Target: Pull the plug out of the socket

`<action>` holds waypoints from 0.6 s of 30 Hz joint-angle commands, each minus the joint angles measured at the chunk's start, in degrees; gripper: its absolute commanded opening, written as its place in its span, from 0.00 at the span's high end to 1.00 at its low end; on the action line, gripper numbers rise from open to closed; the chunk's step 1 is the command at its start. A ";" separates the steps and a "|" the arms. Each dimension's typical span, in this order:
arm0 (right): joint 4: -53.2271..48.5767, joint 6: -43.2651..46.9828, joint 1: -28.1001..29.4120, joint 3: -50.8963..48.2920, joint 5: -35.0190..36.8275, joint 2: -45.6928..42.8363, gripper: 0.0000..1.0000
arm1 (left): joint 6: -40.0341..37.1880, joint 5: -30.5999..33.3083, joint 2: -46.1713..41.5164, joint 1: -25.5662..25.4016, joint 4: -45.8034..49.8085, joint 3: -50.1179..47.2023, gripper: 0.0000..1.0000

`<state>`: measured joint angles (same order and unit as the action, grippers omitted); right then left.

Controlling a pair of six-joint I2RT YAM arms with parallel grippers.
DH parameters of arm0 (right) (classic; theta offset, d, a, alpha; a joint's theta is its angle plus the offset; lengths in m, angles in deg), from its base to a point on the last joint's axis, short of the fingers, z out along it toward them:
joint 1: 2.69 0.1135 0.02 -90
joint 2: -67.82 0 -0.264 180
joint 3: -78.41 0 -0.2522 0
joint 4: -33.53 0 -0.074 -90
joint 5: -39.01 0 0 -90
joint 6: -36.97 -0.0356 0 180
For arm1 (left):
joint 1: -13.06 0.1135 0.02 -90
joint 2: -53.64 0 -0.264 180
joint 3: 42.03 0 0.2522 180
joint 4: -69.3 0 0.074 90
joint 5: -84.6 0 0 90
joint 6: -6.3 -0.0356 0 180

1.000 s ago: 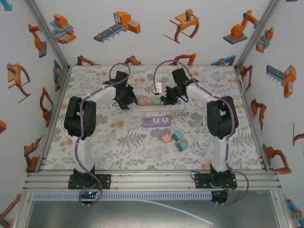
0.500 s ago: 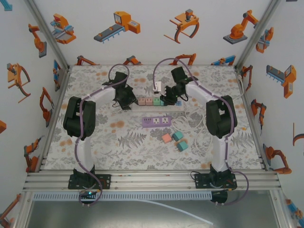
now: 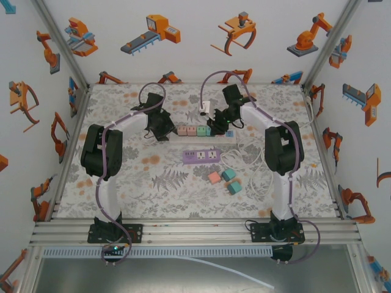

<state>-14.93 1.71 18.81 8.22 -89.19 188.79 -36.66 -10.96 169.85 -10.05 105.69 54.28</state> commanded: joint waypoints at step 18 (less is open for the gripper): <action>18.23 0.86 1.82 -8.08 -3.00 -9.18 1.00 | -1.56 4.77 2.06 -0.01 7.51 -1.05 0.51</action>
<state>-3.93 2.50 19.57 -0.80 -87.59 183.96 -36.59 -10.37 169.74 -10.05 105.76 54.23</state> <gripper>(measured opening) 0.340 0.494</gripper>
